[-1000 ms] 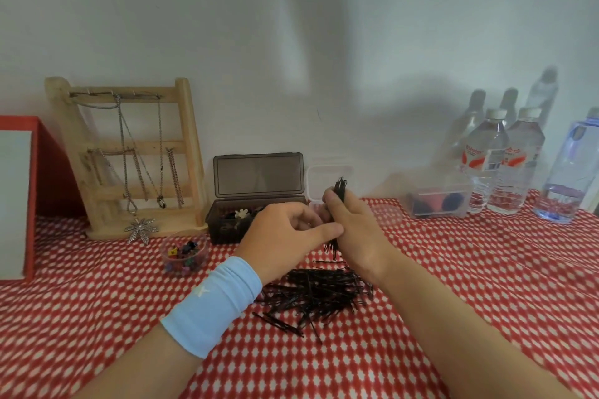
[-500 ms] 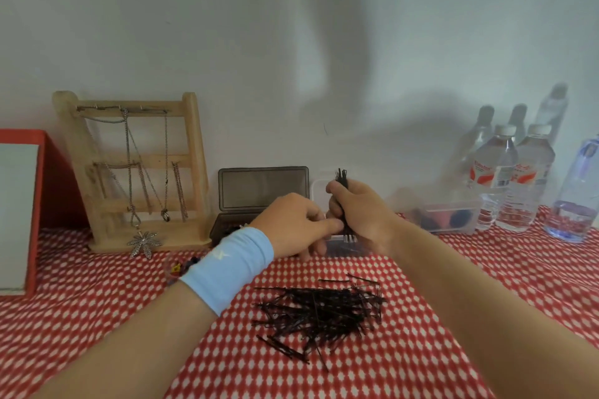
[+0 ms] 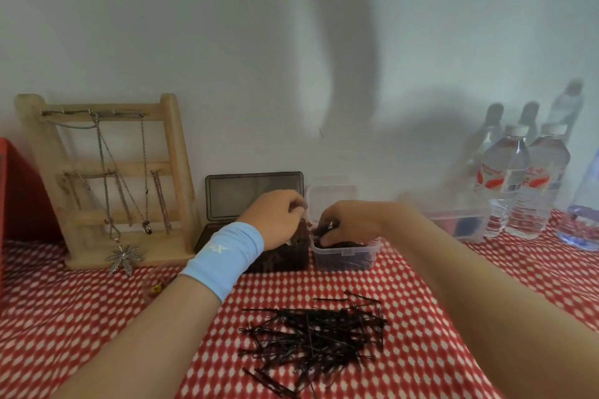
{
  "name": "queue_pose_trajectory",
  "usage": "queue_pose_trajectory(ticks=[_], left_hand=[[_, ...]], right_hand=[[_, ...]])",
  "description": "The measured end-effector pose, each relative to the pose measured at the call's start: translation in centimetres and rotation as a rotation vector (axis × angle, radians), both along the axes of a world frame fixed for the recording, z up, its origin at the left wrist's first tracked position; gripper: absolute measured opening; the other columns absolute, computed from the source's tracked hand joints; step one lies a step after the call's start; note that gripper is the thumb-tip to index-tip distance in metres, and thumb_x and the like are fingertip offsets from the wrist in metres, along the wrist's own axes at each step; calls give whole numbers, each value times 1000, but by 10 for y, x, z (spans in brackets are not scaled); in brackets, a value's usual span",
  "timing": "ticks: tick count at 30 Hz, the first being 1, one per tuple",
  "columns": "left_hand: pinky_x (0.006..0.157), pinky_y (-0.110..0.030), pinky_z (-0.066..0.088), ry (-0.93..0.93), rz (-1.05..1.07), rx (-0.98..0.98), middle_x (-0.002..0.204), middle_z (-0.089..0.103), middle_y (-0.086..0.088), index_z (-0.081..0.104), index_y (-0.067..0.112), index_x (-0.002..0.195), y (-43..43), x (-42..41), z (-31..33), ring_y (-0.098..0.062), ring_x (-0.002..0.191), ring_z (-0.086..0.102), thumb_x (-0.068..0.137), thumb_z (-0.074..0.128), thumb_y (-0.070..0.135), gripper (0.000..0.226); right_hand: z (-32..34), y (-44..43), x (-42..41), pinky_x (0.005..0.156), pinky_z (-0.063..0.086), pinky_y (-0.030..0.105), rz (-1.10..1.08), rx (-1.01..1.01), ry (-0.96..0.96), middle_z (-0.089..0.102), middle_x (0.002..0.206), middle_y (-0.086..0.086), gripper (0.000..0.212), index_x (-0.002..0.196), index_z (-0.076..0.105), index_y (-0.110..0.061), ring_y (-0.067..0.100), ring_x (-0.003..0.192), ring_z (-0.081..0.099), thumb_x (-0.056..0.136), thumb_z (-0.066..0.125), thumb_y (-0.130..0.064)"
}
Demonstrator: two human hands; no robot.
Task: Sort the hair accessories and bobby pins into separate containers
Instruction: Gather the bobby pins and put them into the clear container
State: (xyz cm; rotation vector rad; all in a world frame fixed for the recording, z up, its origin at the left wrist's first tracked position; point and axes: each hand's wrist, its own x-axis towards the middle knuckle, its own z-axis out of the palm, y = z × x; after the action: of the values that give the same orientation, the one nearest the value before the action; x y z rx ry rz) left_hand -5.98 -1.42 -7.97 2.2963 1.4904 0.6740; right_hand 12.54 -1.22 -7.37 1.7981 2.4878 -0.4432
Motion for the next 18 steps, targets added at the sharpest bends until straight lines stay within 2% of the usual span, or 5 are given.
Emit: queue_pose_trajectory(ticks=[4, 8, 12, 14, 18], left_hand=[[100, -20, 37, 30, -80, -40, 134, 59, 8, 60, 25, 131, 2, 2, -15, -10, 122, 54, 102, 45, 24, 32], [108, -29, 37, 185, -219, -9, 143, 52, 4, 47, 26, 143, -5, 12, -24, -14, 128, 49, 102, 44, 34, 42], [121, -31, 14, 397, -326, 43, 160, 28, 6, 34, 29, 151, -11, 22, -32, -11, 146, 24, 103, 39, 40, 50], [123, -35, 5, 473, -327, 74, 160, 28, 8, 35, 30, 151, -11, 27, -34, -8, 149, 16, 103, 36, 42, 49], [117, -40, 29, 414, -306, 58, 148, 48, 8, 46, 33, 145, -11, 34, -31, -17, 137, 41, 101, 40, 43, 45]], right_hand=[[14, -7, 15, 102, 45, 30, 11, 9, 197, 70, 124, -7, 31, 129, 68, -24, 8, 108, 65, 99, 62, -24], [18, -10, 31, 93, 50, 23, -59, 94, 325, 74, 109, -12, 33, 123, 71, -25, -1, 91, 70, 98, 59, -7], [20, -14, 41, 90, 49, 25, -135, 121, 249, 72, 97, -17, 26, 109, 76, -30, -1, 90, 65, 91, 69, -13], [19, -16, 44, 89, 47, 26, -161, 102, 127, 70, 100, -14, 24, 107, 77, -29, 5, 93, 63, 88, 73, -15], [10, -18, 45, 82, 45, 26, -215, 58, -26, 70, 107, -9, 22, 109, 79, -24, 11, 91, 60, 88, 74, -21]])
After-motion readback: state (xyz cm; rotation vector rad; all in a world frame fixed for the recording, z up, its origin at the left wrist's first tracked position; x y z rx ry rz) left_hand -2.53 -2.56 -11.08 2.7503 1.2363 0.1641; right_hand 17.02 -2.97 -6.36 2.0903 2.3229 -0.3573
